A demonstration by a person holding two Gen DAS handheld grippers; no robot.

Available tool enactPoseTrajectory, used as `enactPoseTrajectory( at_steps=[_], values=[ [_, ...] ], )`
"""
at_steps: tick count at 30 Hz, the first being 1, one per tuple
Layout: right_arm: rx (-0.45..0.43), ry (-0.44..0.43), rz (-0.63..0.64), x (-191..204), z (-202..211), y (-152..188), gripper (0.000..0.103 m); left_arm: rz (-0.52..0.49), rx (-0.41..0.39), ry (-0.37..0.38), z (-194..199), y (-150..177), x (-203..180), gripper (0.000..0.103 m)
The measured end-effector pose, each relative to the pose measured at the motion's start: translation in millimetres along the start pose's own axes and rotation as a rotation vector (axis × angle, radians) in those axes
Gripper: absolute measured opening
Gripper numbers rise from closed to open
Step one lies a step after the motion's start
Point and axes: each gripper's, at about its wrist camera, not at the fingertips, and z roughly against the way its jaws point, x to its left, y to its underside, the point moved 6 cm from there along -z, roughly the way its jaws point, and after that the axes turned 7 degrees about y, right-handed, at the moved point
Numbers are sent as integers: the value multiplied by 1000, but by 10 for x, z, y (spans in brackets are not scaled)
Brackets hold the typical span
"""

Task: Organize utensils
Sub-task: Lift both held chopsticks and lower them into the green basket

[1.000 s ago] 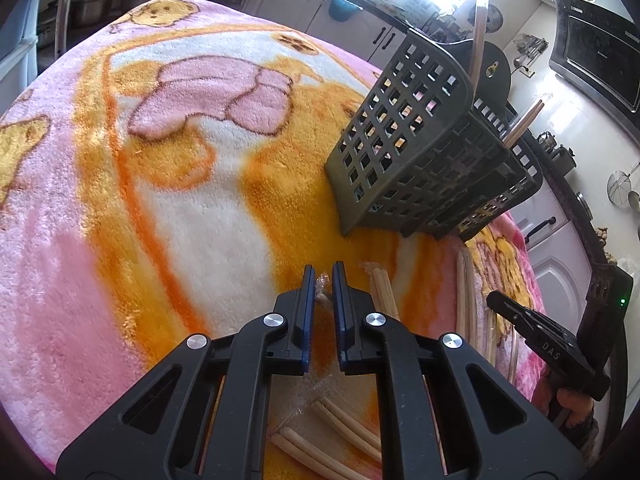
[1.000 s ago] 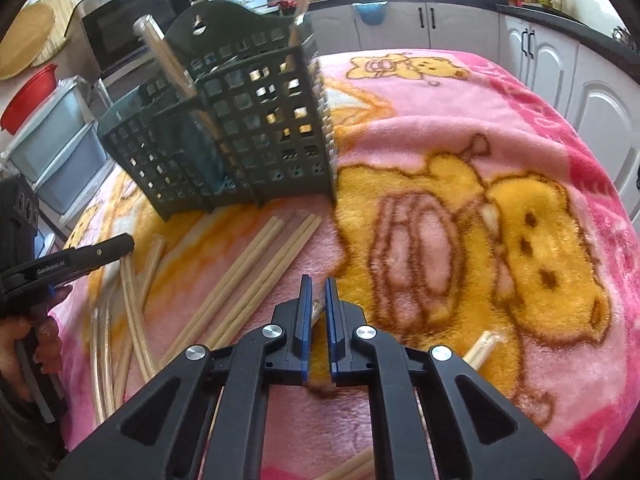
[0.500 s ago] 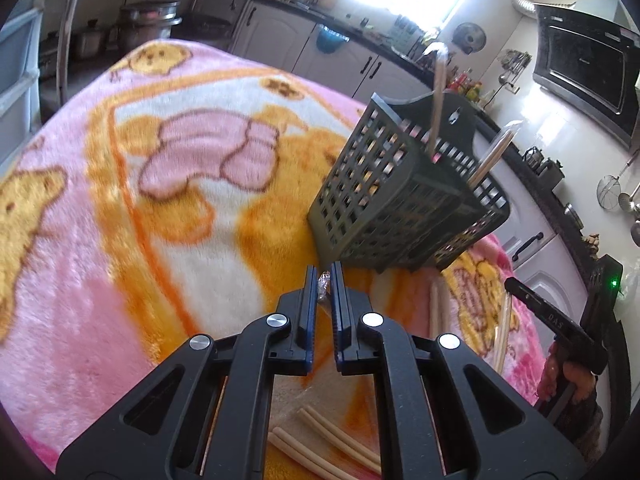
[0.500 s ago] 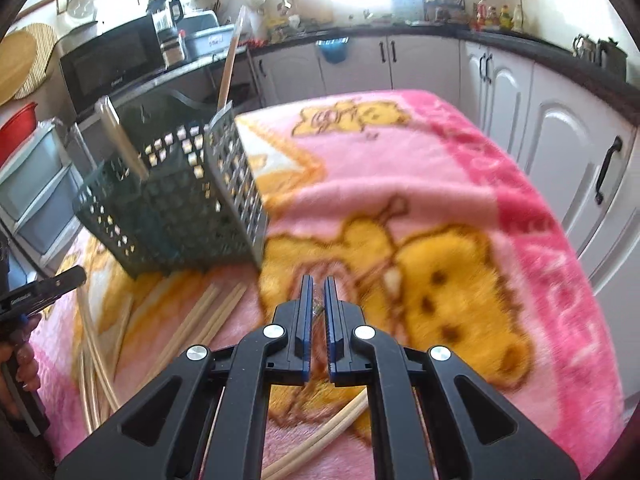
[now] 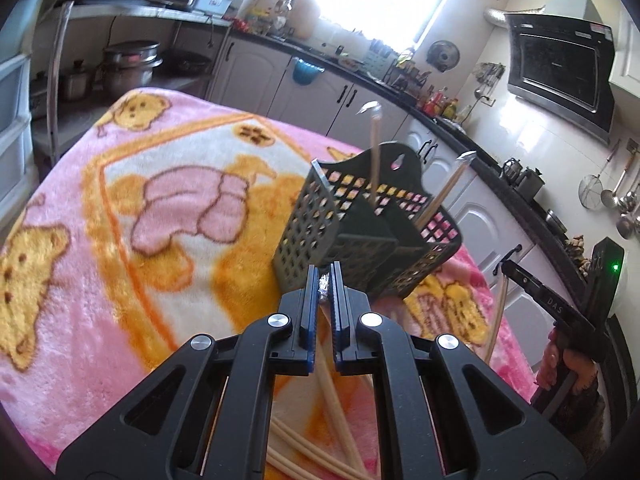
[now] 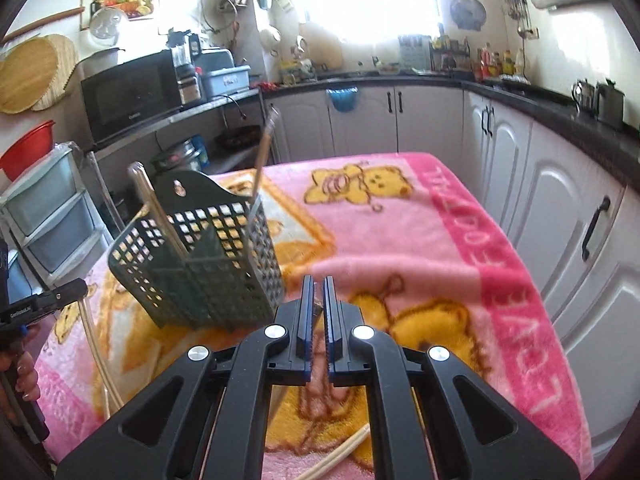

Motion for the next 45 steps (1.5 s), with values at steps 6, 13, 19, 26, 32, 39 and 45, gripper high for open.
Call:
enactPoseTrajectory(
  at_steps=[6, 13, 19, 26, 32, 39, 45],
  values=[
    [-35, -29, 34, 193, 142, -117, 5, -34, -21, 22, 68, -110, -160, 3],
    [-79, -95, 57, 430, 339, -262, 4, -115, -42, 35, 116, -255, -412, 3],
    [-116, -125, 76, 580, 491, -389, 4, -174, -55, 58, 134, -363, -631, 2],
    [-154, -141, 90, 683, 630, -497, 4, -212, -78, 85, 204, -465, -815, 1],
    [-186, -152, 88, 726, 726, -597, 4, -216, -98, 115, 260, -575, -876, 1],
    [-219, -164, 97, 786, 809, -732, 4, -241, -135, 128, 351, -733, -979, 1],
    [-243, -174, 105, 837, 873, -816, 4, -254, -163, 142, 426, -878, -1048, 1]
  ],
)
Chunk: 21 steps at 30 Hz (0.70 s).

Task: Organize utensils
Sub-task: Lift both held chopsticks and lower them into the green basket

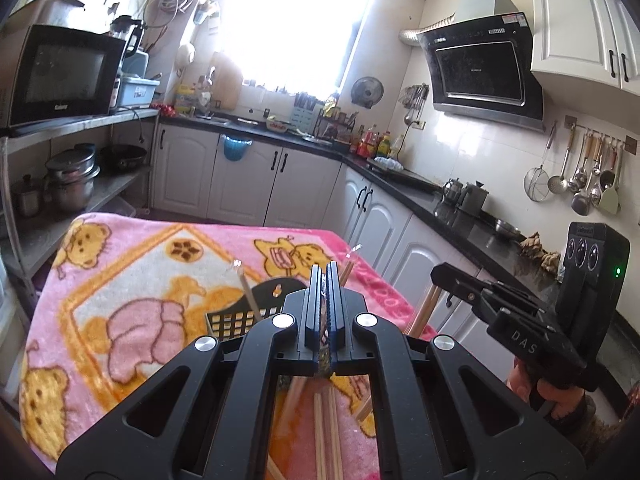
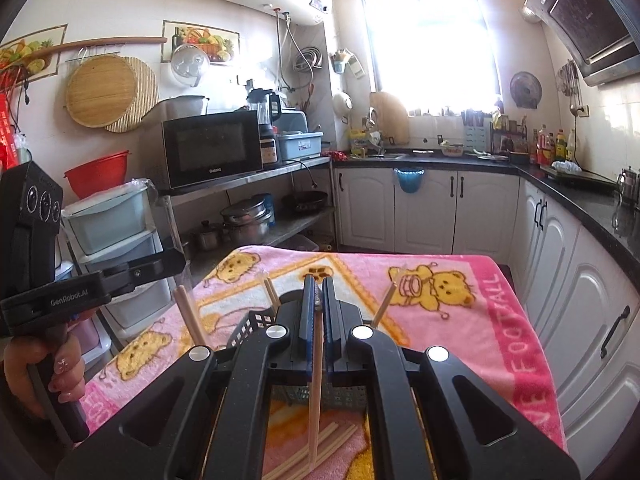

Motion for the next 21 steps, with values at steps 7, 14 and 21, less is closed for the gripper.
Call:
enactPoseTrajectory(
  at_steps=[7, 14, 21],
  values=[
    [-33, -15, -1, 54, 32, -169, 4, -32, -26, 13, -9, -197, -71, 1],
    [-81, -32, 21, 175, 64, -416, 4, -71, -77, -1, 53, -477, -73, 1],
    [-140, -49, 37, 287, 101, -690, 4, -99, -108, -16, 70, -729, -68, 1]
  ],
)
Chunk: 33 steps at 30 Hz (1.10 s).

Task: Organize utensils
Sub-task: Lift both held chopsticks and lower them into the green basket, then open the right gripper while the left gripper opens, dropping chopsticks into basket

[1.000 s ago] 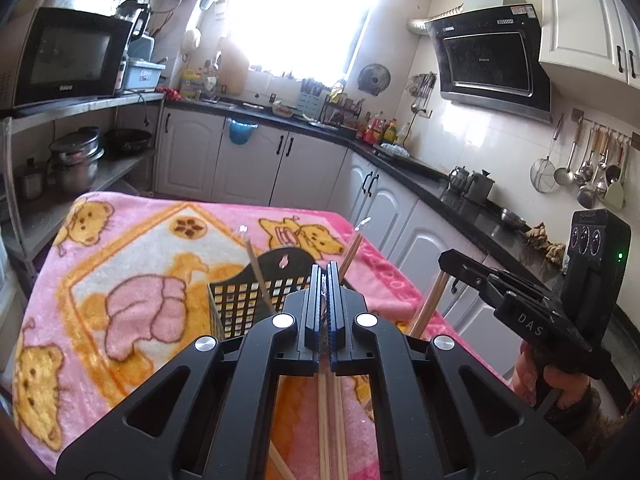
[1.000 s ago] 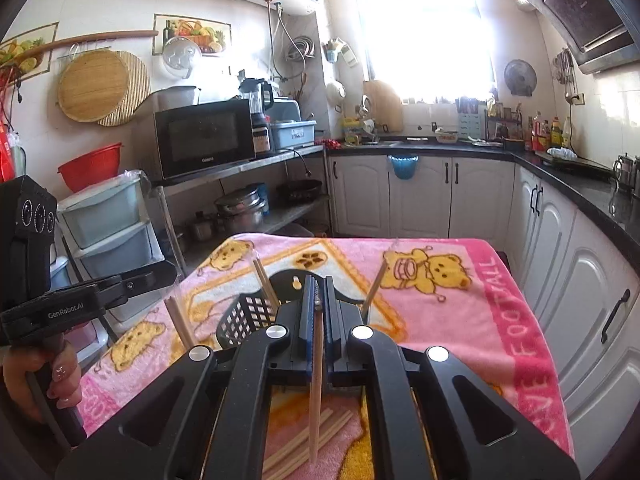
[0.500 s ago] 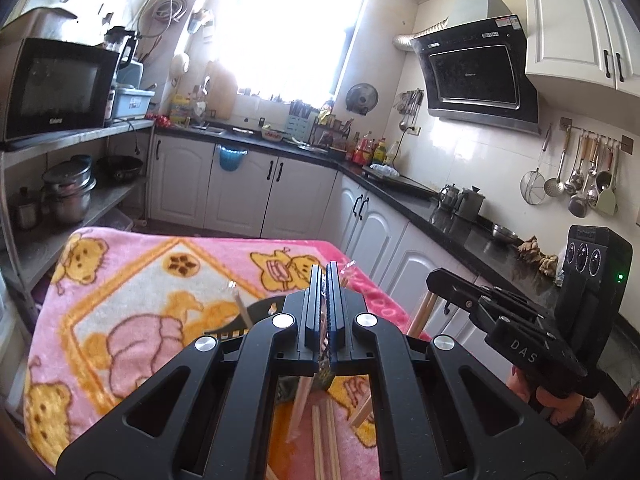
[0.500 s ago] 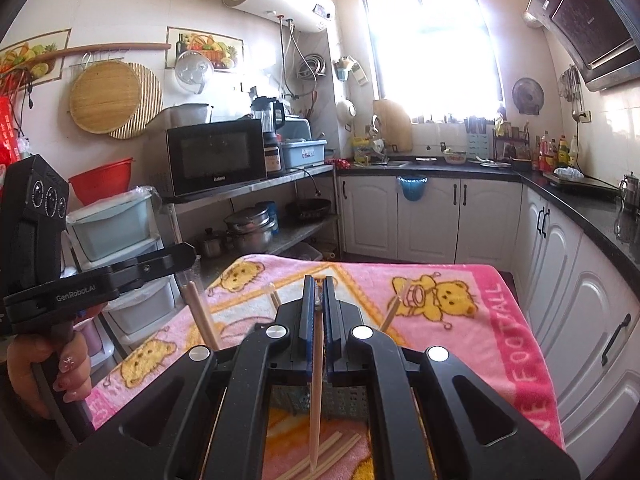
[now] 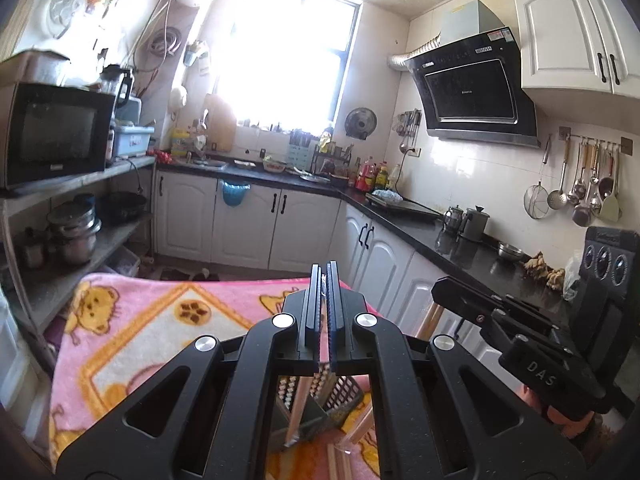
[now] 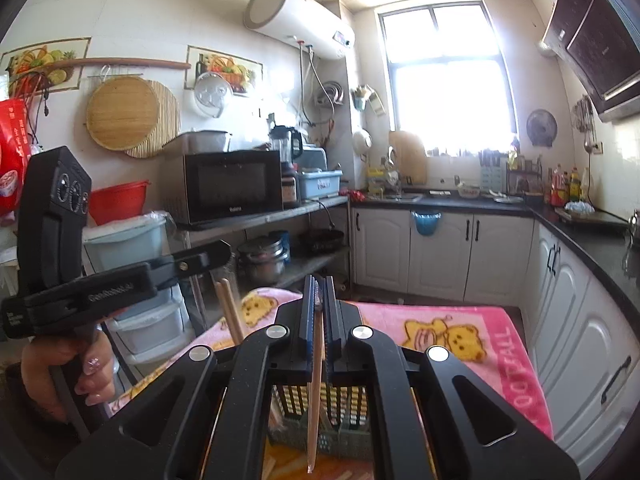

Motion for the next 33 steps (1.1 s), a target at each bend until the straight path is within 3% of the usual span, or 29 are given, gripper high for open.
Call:
enactPoseTrajectory(
  at_steps=[7, 13, 33],
  values=[
    [-61, -8, 4, 68, -75, -260, 4, -20, -28, -5, -37, -150, -20, 1],
    [-64, 5, -1, 25, -225, -346, 4, -8, -37, -17, -106, -152, 66, 1],
    [25, 31, -45, -76, -798, 27, 4, 67, 15, -65, -435, 215, 504, 1]
  ],
)
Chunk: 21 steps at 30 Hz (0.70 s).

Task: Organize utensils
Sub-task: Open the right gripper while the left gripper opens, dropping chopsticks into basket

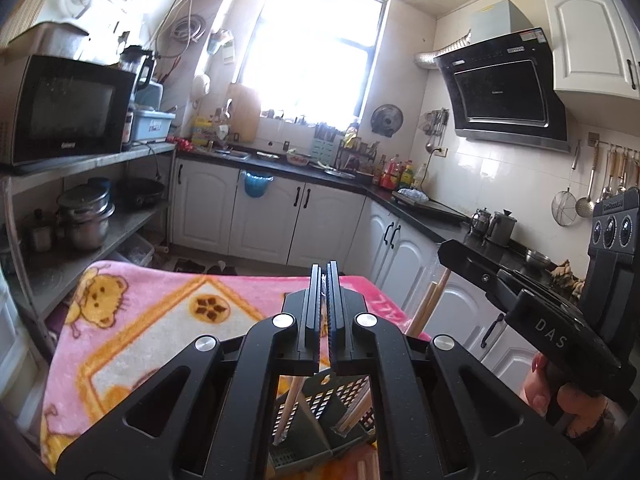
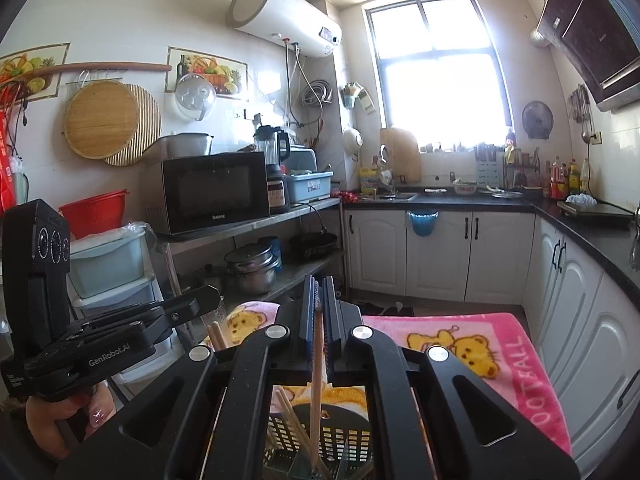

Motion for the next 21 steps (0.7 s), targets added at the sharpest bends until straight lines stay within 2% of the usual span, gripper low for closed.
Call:
enactPoseTrajectory(
  at_steps=[21],
  values=[
    [70, -40, -93, -36, -269, 511, 4, 85, 51, 22, -171, 417, 197, 1]
  ],
)
